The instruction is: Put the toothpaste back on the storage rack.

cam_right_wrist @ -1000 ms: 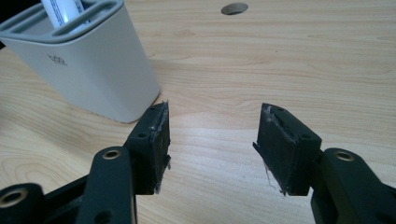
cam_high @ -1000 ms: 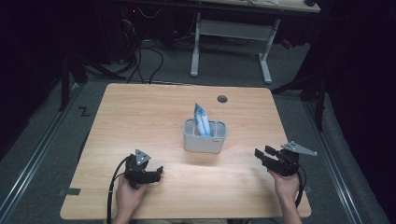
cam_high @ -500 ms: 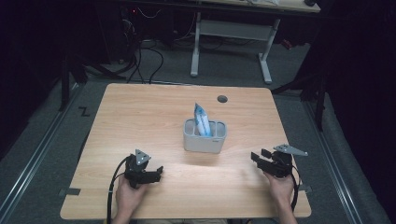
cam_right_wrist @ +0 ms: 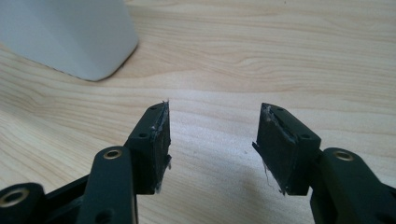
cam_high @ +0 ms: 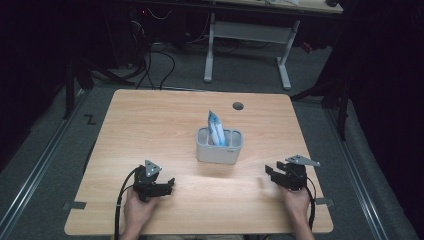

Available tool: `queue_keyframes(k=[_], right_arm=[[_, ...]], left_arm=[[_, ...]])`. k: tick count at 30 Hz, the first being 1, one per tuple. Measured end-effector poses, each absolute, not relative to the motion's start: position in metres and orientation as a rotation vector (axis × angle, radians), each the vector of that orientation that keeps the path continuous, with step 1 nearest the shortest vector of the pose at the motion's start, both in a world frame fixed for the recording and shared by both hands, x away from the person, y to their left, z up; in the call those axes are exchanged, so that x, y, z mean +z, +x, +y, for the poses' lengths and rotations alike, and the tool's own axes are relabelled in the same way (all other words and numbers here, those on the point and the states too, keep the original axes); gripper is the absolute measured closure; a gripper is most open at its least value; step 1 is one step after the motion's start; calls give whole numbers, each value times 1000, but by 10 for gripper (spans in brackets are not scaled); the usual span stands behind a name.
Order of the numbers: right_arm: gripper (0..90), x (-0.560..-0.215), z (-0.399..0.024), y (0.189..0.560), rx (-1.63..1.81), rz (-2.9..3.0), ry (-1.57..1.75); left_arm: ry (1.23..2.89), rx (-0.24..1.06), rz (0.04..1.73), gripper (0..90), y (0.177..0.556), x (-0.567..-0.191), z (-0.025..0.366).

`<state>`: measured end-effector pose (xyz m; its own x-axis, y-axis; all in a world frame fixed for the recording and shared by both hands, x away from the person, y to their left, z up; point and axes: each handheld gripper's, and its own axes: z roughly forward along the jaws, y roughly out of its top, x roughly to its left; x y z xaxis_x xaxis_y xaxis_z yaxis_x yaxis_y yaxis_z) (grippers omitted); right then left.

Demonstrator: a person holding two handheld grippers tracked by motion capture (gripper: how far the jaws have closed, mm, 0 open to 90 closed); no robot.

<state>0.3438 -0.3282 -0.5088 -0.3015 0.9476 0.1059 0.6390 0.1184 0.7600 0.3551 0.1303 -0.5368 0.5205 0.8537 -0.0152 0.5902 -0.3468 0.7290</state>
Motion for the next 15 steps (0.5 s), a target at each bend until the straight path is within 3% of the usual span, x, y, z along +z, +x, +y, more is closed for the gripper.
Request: queue_keyframes(k=[15], right_arm=[[442, -525, -320, 346, 929, 2024, 1523]], left_arm=[[2071, 490, 1171, 150, 355, -537, 130]])
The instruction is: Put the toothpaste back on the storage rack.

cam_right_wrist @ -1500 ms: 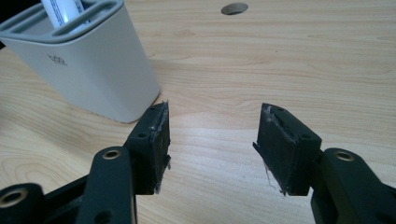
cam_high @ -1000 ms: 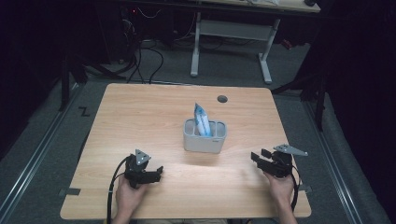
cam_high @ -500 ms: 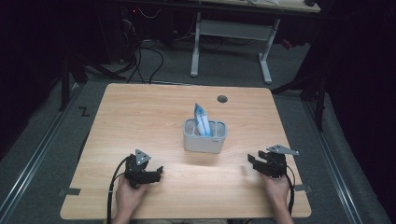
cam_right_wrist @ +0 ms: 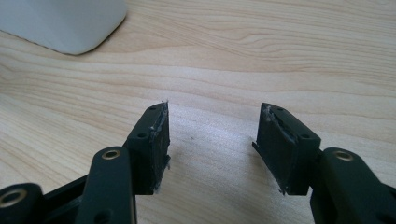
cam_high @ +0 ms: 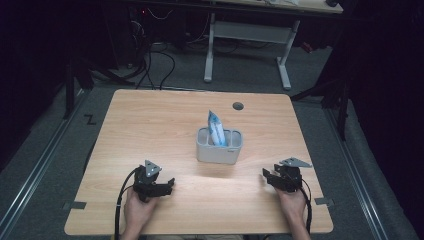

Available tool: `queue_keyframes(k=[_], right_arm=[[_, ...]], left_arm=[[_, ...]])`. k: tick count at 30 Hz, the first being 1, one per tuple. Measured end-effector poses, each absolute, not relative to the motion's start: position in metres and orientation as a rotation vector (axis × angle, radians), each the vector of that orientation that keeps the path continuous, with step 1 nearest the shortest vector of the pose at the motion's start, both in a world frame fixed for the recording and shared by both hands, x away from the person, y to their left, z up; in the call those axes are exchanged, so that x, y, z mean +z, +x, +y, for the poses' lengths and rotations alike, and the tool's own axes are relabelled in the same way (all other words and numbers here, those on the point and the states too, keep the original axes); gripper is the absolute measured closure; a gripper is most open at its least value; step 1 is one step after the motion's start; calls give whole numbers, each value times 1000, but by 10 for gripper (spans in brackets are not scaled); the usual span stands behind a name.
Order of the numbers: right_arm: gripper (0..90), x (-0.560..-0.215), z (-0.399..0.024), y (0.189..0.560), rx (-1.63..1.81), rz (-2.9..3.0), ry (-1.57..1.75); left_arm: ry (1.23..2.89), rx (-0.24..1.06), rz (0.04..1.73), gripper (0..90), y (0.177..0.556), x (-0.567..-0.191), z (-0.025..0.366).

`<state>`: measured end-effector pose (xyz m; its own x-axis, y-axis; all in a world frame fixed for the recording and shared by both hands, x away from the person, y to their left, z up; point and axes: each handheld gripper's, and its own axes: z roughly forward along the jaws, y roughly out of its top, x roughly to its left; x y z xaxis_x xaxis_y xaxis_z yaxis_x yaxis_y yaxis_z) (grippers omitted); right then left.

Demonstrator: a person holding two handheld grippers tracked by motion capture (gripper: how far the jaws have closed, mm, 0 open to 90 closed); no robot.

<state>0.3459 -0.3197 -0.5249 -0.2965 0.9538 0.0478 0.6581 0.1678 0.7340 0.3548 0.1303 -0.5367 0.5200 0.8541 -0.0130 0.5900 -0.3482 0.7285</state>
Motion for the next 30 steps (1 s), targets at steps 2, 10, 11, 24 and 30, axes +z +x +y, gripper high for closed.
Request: queue_keyframes(k=[2, 10, 11, 24, 30], right_arm=[[441, -526, -318, 346, 922, 2028, 1518], [438, -529, -315, 346, 895, 2037, 1506], [438, -529, -314, 346, 891, 2039, 1499], [408, -530, -311, 346, 870, 2038, 1469], [395, -531, -311, 346, 869, 2038, 1468]], left_arm=[[2071, 491, 1171, 150, 355, -537, 130], [2071, 491, 1171, 150, 355, -537, 130], [2070, 491, 1172, 150, 355, -537, 130], [2071, 491, 1171, 150, 355, -537, 130], [2071, 492, 1171, 151, 355, -537, 130]])
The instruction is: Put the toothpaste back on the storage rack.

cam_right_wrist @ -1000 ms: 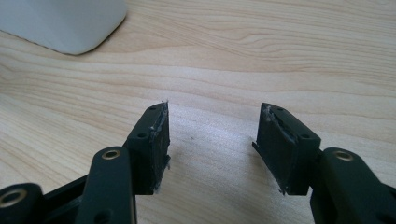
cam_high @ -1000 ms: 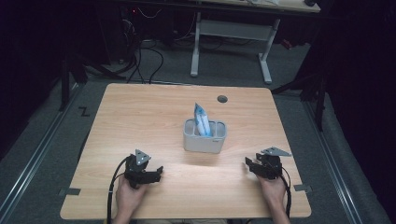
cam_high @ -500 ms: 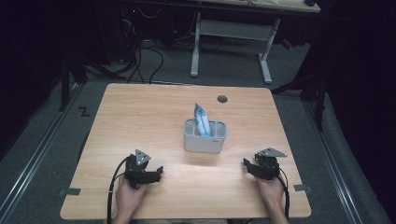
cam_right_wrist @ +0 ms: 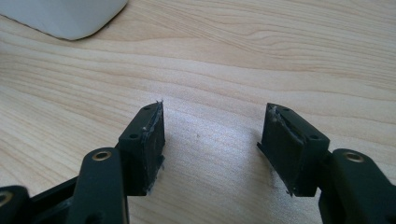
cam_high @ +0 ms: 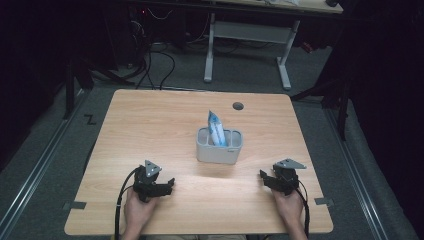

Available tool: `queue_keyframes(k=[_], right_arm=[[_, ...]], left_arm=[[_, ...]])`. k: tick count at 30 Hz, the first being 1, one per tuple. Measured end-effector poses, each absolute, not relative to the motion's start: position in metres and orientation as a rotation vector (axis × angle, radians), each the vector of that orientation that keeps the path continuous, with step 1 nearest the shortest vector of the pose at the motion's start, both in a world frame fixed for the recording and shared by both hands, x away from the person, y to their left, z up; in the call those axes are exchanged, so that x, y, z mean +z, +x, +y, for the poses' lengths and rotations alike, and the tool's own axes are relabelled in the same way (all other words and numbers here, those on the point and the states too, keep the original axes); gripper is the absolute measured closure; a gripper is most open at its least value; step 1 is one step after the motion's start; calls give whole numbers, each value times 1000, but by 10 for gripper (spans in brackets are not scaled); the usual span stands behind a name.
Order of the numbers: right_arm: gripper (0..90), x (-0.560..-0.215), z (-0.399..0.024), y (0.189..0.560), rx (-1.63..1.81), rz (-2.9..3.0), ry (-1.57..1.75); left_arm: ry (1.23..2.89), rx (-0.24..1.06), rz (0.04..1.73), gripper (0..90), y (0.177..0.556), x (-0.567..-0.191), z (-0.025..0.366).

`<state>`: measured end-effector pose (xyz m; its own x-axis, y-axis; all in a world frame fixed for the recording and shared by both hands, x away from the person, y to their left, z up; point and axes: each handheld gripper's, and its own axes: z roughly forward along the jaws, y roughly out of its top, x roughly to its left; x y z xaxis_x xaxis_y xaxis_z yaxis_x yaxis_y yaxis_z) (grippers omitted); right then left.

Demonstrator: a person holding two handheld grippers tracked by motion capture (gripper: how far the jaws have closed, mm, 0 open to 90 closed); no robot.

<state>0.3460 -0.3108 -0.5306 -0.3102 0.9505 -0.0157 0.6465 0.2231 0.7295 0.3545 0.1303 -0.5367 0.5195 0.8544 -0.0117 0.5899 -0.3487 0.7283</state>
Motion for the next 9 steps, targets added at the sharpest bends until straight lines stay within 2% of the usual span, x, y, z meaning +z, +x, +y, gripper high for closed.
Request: queue_keyframes(k=[9], right_arm=[[387, -531, -311, 346, 870, 2041, 1465]], left_arm=[[2069, 492, 1174, 152, 355, -537, 130]])
